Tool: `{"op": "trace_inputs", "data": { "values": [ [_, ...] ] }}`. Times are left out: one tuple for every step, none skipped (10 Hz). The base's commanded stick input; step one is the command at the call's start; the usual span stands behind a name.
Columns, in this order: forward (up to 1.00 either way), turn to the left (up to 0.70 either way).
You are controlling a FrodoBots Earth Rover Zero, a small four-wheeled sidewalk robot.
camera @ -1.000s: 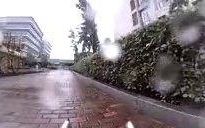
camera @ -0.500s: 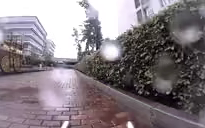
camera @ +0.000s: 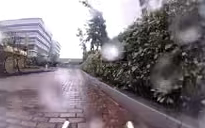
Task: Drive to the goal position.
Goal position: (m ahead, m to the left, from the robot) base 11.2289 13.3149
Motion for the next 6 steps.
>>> {"op": "trace_inputs", "data": {
  "values": [
    [0.7, 0.14],
    [0.7, 0.14],
    [0.7, 0.14],
    [0.7, 0.14],
    [0.7, 0.14],
    [0.7, 0.14]
  ]
}}
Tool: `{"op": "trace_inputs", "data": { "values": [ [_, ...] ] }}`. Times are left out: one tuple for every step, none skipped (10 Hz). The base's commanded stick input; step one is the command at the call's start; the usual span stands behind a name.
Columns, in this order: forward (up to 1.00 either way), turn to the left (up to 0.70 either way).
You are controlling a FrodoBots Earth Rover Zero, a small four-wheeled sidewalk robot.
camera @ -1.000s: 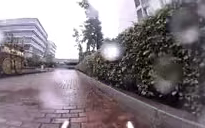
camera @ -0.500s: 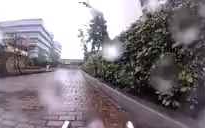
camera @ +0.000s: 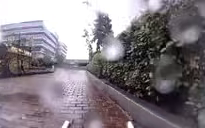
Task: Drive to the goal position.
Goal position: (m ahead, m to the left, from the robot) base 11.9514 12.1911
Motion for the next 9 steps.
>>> {"op": "trace_inputs", "data": {
  "values": [
    [0.7, 0.14],
    [0.7, 0.14],
    [0.7, 0.14],
    [0.7, 0.14],
    [0.7, 0.14],
    [0.7, 0.14],
    [0.7, 0.14],
    [0.7, 0.14],
    [0.7, 0.14]
  ]
}}
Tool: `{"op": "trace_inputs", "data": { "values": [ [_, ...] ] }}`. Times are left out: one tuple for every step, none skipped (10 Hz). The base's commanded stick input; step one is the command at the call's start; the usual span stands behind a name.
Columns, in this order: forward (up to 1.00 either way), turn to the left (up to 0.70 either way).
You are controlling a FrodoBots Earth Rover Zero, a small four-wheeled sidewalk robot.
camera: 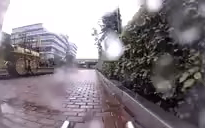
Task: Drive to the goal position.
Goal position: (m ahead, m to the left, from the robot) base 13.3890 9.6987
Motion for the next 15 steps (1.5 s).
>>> {"op": "trace_inputs", "data": {
  "values": [
    [0.7, 0.14],
    [0.7, 0.14],
    [0.7, 0.14],
    [0.7, 0.14],
    [0.7, 0.14],
    [0.7, 0.14],
    [0.7, 0.14],
    [0.7, 0.12],
    [0.7, 0.02],
    [0.7, 0.0],
    [0.7, 0.0],
    [0.7, 0.0],
    [0.7, 0.0],
    [0.7, 0.0],
    [0.7, 0.0]
  ]
}}
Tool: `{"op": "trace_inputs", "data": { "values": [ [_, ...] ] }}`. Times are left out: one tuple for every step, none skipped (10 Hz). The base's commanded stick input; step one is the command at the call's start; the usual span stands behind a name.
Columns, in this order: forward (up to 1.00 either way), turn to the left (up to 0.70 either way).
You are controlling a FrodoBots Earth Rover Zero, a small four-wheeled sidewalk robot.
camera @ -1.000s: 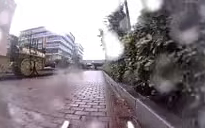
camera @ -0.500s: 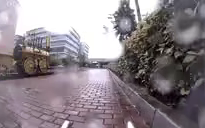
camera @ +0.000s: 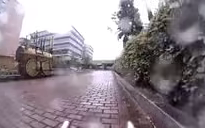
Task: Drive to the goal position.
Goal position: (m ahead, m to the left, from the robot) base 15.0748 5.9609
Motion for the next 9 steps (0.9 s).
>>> {"op": "trace_inputs", "data": {
  "values": [
    [0.7, 0.0],
    [0.7, 0.0],
    [0.7, 0.0],
    [0.7, 0.0],
    [0.7, 0.0],
    [0.7, 0.0],
    [0.7, 0.0],
    [0.7, 0.0],
    [0.7, 0.0]
  ]
}}
